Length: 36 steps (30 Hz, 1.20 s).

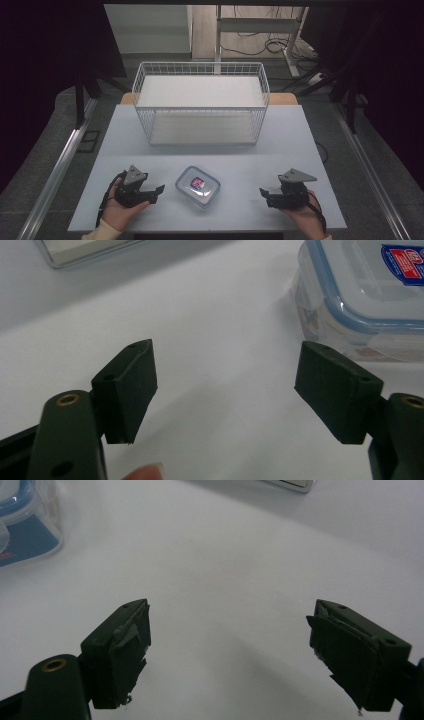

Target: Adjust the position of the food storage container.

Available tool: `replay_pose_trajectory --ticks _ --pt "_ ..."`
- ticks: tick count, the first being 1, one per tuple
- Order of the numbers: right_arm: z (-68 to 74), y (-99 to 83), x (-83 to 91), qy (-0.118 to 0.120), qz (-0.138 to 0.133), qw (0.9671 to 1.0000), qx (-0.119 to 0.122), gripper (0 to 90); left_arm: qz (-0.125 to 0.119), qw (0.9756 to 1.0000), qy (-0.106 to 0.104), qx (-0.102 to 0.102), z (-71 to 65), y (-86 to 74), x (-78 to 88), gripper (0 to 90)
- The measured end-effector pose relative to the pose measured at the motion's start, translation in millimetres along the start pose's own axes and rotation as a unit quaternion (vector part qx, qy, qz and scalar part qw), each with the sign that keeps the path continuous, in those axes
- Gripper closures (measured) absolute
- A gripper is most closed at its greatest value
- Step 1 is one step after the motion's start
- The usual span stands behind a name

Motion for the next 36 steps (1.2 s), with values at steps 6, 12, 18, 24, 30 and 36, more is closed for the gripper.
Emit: replay_pose_trajectory --ticks 6,12,18,24,30,36 --pt "0.9 -0.6 -0.8 -0.001 0.003 1.0000 0.001 16.7 -0.003 1.0000 0.000 -0.005 -0.1 0.1 -0.4 25.0" --pt "2.4 -0.9 -1.1 -0.001 0.005 1.0000 0.003 16.9 -0.004 1.0000 0.001 -0.003 2.0 0.1 -0.4 25.0" --pt "1.5 -2.5 -2.5 -0.001 0.009 0.9999 0.003 17.1 -0.004 1.0000 -0.001 -0.006 1.2 0.0 -0.9 25.0" --pt "5.1 -0.6 -3.3 0.007 0.009 0.9999 -0.001 19.6 -0.001 1.0000 0.000 -0.005 2.4 -0.8 -2.4 25.0" --pt "10.6 1.0 -4.4 0.015 0.013 0.9998 0.002 20.9 -0.005 1.0000 0.003 -0.007 1.3 0.4 -1.6 24.9" --pt "19.2 17.9 -4.7 0.032 0.008 0.9994 0.009 26.2 -0.004 1.0000 0.004 -0.006 3.0 0.8 -1.1 25.0"
Point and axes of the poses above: each handheld gripper's, and its own axes: x roughly backward along the jaws, y roughly out of its top, z roughly to its left, the point moved 10 cm from there along -x, roughly forward along the jaws, and after that the axes turned 5 degrees about x, right-handed, at the moved point
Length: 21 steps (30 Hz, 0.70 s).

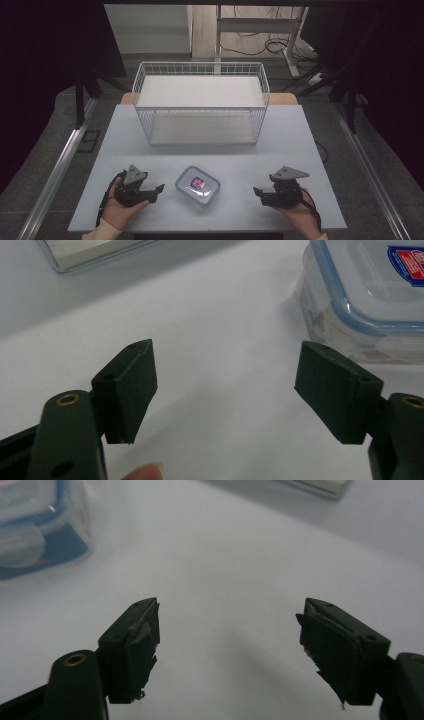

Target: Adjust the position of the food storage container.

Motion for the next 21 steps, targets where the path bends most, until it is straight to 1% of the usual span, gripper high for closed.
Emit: replay_pose_trajectory --ticks 2,4,5,6,7,8,9,10,11,12,13,14,15,16,17,18,19,20,21 --pt "5.4 7.6 -0.5 0.007 0.000 1.0000 0.001 28.4 -0.001 1.0000 0.003 -0.002 -0.2 0.0 0.4 25.0" --pt "12.0 14.3 -2.6 0.019 0.003 0.9998 0.007 30.3 -0.001 1.0000 0.003 -0.004 -1.5 0.0 0.6 25.0" --pt "12.0 14.3 -2.6 0.019 0.003 0.9998 0.007 30.3 -0.001 1.0000 0.003 -0.006 -2.3 0.1 0.4 25.0" --pt "22.8 22.0 -5.0 0.042 0.011 0.9989 0.017 34.4 0.001 1.0000 0.000 -0.007 -3.0 -0.3 -0.2 24.9" --pt "22.8 22.0 -5.0 0.042 0.011 0.9989 0.017 34.4 0.001 1.0000 0.000 -0.007 -3.0 -0.3 -0.2 24.9" --pt "27.0 24.6 -5.7 0.049 0.014 0.9984 0.026 36.8 0.002 1.0000 -0.001 -0.007 -3.1 -0.7 -0.6 24.9" --pt "42.7 33.7 -7.0 0.080 0.023 0.9954 0.047 42.5 0.003 1.0000 -0.002 -0.006 -2.6 -1.2 -1.1 24.8" --pt "49.7 38.7 -7.7 0.092 0.024 0.9941 0.054 44.9 0.004 1.0000 0.000 -0.002 -0.8 -1.5 -1.2 24.6" --pt "54.2 42.7 -8.3 0.097 0.023 0.9931 0.061 48.0 0.004 1.0000 0.000 -0.002 -0.8 -1.5 -1.2 24.2" --pt "60.6 48.3 -9.1 0.106 0.021 0.9918 0.068 52.5 0.003 1.0000 0.000 0.004 0.3 -1.2 -1.0 24.0" --pt "60.6 48.3 -9.1 0.106 0.021 0.9918 0.068 52.5 0.002 1.0000 0.000 0.008 1.7 -1.0 -0.7 24.0" --pt "76.4 59.3 -11.6 0.131 0.020 0.9877 0.084 60.8 0.003 0.9999 0.001 0.010 2.9 -1.4 -0.8 23.5" --pt "76.4 59.3 -11.6 0.131 0.020 0.9877 0.084 60.8 0.003 0.9999 0.001 0.010 2.9 -1.4 -0.8 23.4" --pt "91.0 66.7 -15.0 0.151 0.024 0.9832 0.100 67.8 0.005 0.9999 0.002 0.010 3.4 -2.0 -1.4 23.2" --pt "91.0 66.7 -15.0 0.151 0.024 0.9832 0.100 67.8 0.006 0.9999 0.001 0.010 3.5 -2.5 -2.0 23.2" --pt "106.4 71.6 -19.0 0.169 0.031 0.9782 0.117 73.2 0.007 0.9999 0.001 0.010 3.6 -2.9 -2.4 23.0" --pt "114.1 73.0 -21.2 0.177 0.036 0.9753 0.126 75.9 0.009 0.9999 0.002 0.011 3.6 -3.3 -2.7 22.9" --pt "114.1 73.0 -21.2 0.177 0.036 0.9753 0.126 75.9 0.010 0.9999 0.002 0.011 3.6 -3.4 -2.9 22.9" --pt "128.6 74.6 -25.3 0.193 0.044 0.9700 0.142 83.5 0.010 0.9999 0.001 0.010 3.6 -3.5 -3.0 22.7"
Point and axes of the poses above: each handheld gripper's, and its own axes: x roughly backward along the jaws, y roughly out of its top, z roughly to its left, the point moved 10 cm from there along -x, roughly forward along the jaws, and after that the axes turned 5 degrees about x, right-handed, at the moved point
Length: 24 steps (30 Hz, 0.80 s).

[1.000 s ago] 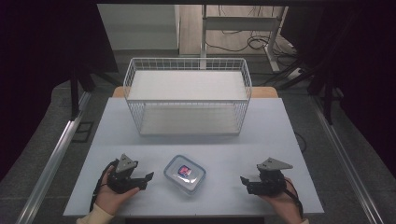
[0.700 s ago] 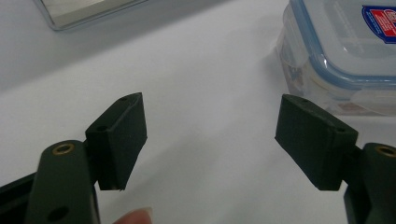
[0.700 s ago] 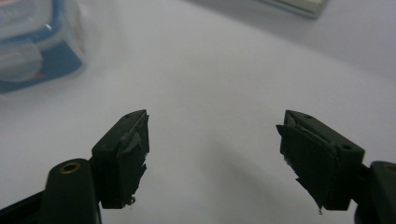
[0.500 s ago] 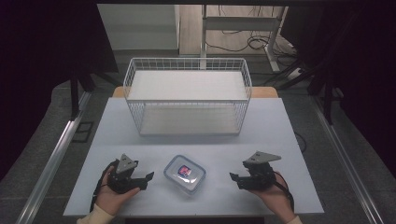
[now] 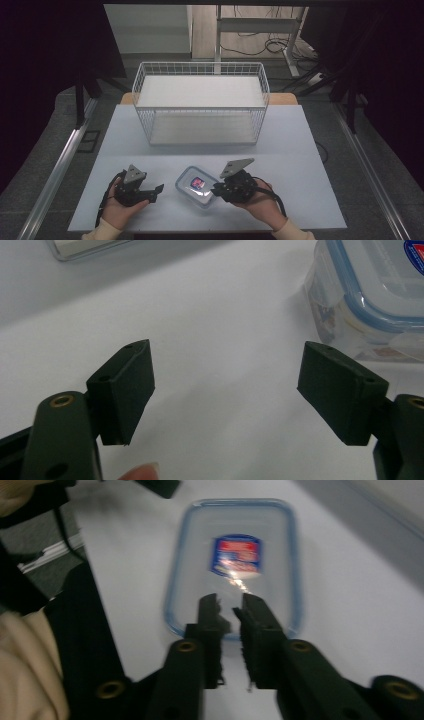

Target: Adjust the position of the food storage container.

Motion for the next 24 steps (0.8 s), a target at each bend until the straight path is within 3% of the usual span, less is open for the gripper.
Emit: replay_pose_trajectory --ticks 3,7,11,18,24 --pt "9.3 3.4 -6.7 0.015 0.005 0.9998 0.011 88.9 0.001 1.0000 -0.001 0.001 0.3 -0.2 -0.4 22.5" --pt "35.1 3.0 -24.6 0.040 0.023 0.9980 0.043 89.1 0.002 1.0000 0.005 0.005 2.4 -0.5 -1.2 19.6" --pt "45.5 -3.9 -39.5 0.046 0.043 0.9964 0.058 89.1 -0.001 1.0000 0.007 0.005 2.8 0.5 0.0 19.1" --pt "48.6 -10.7 -53.3 0.053 0.051 0.9955 0.059 89.3 -0.002 1.0000 0.007 0.004 3.7 0.2 -0.3 19.1" --pt "43.2 -12.5 -51.6 0.030 0.055 0.9958 0.066 89.4 -0.004 1.0000 0.007 0.004 4.5 0.4 0.3 19.2"
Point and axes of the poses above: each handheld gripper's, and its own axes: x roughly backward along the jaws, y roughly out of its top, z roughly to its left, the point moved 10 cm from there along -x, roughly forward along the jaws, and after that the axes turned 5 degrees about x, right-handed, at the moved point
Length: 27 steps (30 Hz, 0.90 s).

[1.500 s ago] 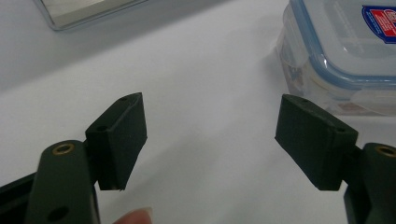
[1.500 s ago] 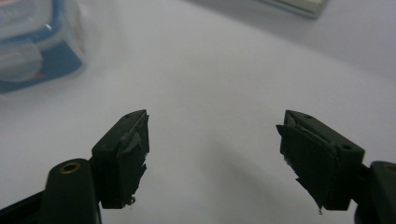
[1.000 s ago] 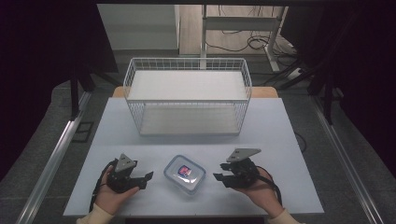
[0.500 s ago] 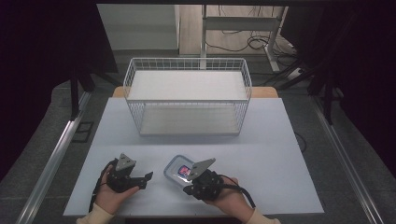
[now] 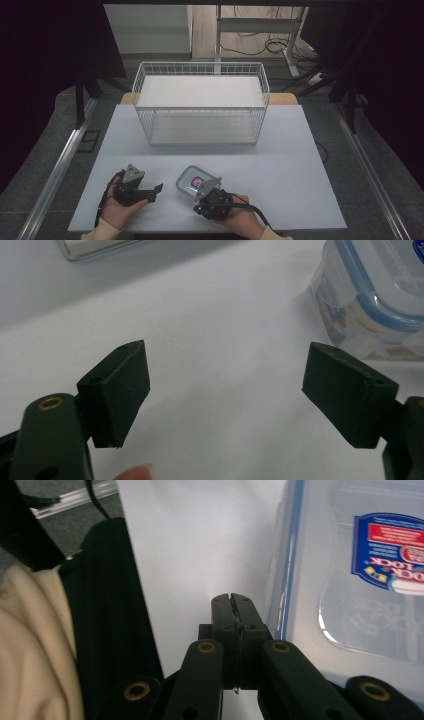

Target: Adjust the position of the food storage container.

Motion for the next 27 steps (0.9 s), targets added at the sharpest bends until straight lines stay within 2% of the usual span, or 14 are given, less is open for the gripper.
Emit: replay_pose_trajectory --ticks 7,15,27 --pt "-11.7 -5.5 5.9 -0.021 0.002 0.9998 -0.001 89.4 0.002 1.0000 0.000 -0.001 -0.2 -0.8 -1.0 19.3" --pt "-28.8 -11.0 15.3 -0.039 -0.002 0.9990 -0.020 89.4 0.002 1.0000 0.001 -0.003 -0.3 -0.8 -0.7 19.5" --pt "-40.2 -18.1 18.6 -0.055 0.013 0.9983 -0.012 89.4 0.007 1.0000 0.001 -0.004 0.5 -2.2 -2.0 19.6"
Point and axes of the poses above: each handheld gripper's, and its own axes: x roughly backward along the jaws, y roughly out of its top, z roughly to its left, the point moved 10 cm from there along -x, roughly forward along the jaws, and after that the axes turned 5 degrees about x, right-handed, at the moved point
